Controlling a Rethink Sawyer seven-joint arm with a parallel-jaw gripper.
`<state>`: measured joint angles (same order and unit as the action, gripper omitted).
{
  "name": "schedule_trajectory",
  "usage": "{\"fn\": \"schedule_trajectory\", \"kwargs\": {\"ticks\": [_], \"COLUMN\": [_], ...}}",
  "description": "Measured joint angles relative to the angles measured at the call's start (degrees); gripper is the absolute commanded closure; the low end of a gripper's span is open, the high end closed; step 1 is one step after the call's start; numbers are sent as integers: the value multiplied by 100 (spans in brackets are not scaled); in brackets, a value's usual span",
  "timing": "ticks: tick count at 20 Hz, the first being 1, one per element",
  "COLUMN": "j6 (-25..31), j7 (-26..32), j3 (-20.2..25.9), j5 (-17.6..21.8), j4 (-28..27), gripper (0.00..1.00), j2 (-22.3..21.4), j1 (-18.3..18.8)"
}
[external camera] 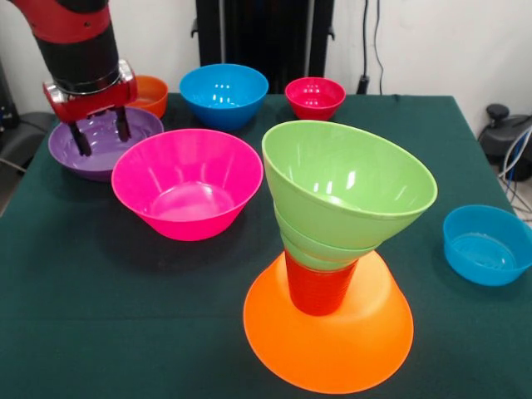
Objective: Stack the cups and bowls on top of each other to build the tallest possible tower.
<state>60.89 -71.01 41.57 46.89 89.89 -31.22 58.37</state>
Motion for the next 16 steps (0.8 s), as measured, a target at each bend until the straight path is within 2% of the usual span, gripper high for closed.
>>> {"fn": "schedule_trajectory", "kwargs": {"ticks": [7, 16], "j6": [-1, -1], "j7": [67, 672], "j3": [7, 7], "j5": [118, 556], "j4": [5, 9], "gripper": [0, 0], "j2": [-70, -296], "j1": [35, 257]}}
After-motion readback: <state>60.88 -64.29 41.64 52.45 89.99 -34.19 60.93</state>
